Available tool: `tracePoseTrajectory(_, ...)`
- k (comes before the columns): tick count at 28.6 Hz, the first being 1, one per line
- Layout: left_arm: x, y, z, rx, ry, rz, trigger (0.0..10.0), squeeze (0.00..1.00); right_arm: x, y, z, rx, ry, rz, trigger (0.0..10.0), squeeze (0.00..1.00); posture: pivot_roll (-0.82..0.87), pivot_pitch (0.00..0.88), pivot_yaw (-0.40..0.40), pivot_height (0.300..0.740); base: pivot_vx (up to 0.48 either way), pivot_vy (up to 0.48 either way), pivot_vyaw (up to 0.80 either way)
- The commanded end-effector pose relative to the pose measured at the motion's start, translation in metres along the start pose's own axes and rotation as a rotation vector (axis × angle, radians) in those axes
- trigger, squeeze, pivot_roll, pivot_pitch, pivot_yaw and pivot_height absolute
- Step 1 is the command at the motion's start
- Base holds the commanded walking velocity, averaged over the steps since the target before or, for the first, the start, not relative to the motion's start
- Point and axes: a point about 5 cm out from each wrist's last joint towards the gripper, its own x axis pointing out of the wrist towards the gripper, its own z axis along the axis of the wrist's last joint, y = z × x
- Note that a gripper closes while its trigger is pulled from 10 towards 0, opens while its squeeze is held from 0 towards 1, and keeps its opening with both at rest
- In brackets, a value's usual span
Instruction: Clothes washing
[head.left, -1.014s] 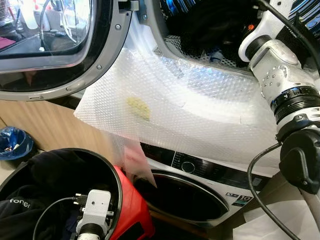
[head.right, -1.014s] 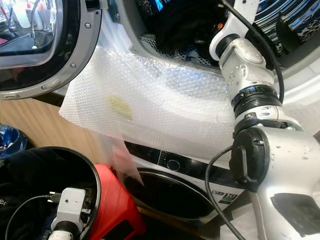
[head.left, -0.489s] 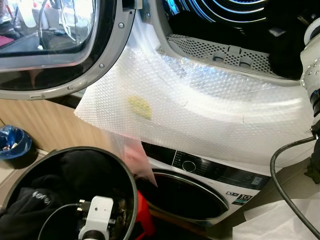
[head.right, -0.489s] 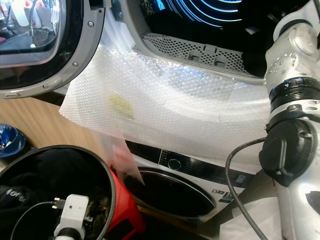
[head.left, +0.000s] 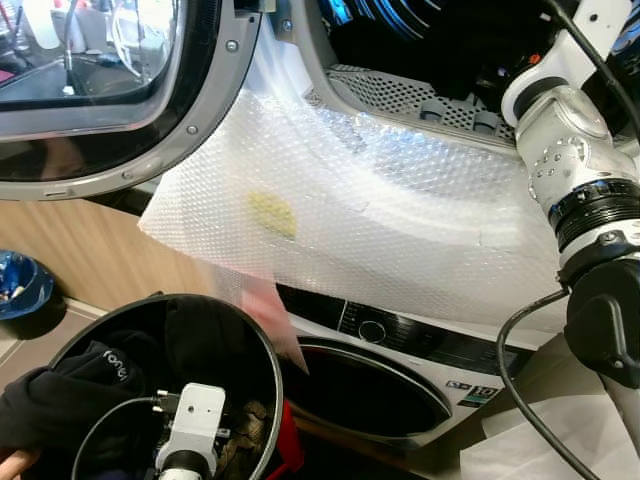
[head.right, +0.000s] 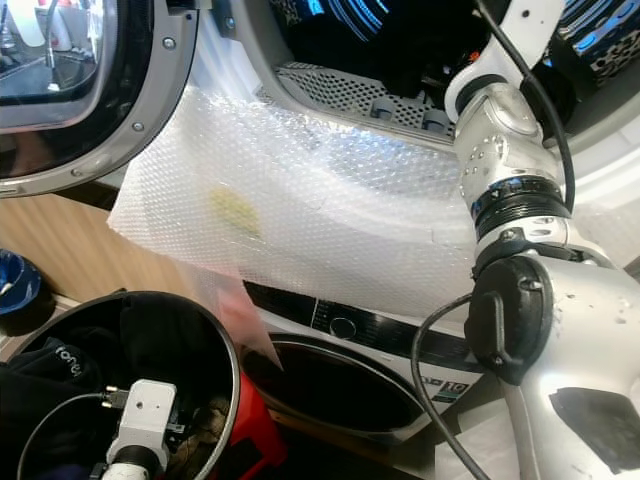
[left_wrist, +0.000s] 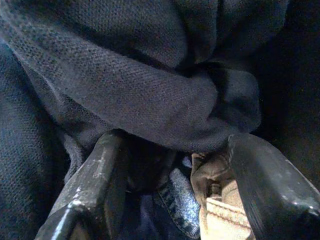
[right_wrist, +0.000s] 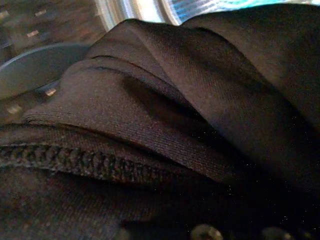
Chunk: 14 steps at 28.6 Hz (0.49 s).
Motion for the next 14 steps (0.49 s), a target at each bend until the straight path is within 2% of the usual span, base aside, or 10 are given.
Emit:
tracePoseTrajectory(1, -0.003, 0.006, -0.011, -0.034, 0.046, 0.093, 10.0, 0.0, 0.004, 0.02, -0.001, -0.029, 0.021, 0.147, 10.0, 0.0, 0.04, 0.179, -0.093, 0.74, 0.0, 0.0, 0.0)
tracePoseTrajectory(2, -0.003, 0.006, -0.011, -0.034, 0.046, 0.093, 10.0, 0.0, 0.004, 0.02, -0.001, -0.029, 0.021, 0.147, 10.0, 0.0, 0.04, 0.179, -0.093, 0.74, 0.0, 0.0, 0.0)
tracePoseTrajectory(4, 0.002, 0.039, 0.005, -0.038, -0.034, 0.313, 10.0, 0.0, 0.004, 0.023, -0.001, -0.044, 0.02, 0.172, 10.0, 0.0, 0.04, 0.177, -0.095, 0.74, 0.0, 0.0, 0.0)
tracePoseTrajectory(6, 0.003, 0.05, 0.01, -0.054, -0.051, 0.378, 10.0, 0.0, 0.004, 0.022, -0.001, -0.042, 0.02, 0.168, 10.0, 0.0, 0.04, 0.177, -0.095, 0.74, 0.0, 0.0, 0.0)
tracePoseTrajectory(7, 0.003, 0.062, 0.015, -0.057, -0.071, 0.437, 10.0, 0.0, 0.004, 0.022, -0.002, -0.04, 0.021, 0.165, 10.0, 0.0, 0.04, 0.176, -0.095, 0.74, 0.0, 0.0, 0.0)
tracePoseTrajectory(9, 0.003, 0.064, 0.017, -0.057, -0.076, 0.45, 10.0, 0.0, 0.003, 0.022, -0.002, -0.04, 0.021, 0.166, 10.0, 0.0, 0.04, 0.176, -0.095, 0.74, 0.0, 0.0, 0.0)
tracePoseTrajectory(14, 0.003, 0.088, 0.034, -0.044, -0.142, 0.558, 10.0, 0.0, 0.003, 0.022, 0.005, -0.021, -0.006, 0.178, 10.0, 0.0, 0.04, 0.177, -0.095, 0.74, 0.0, 0.0, 0.0)
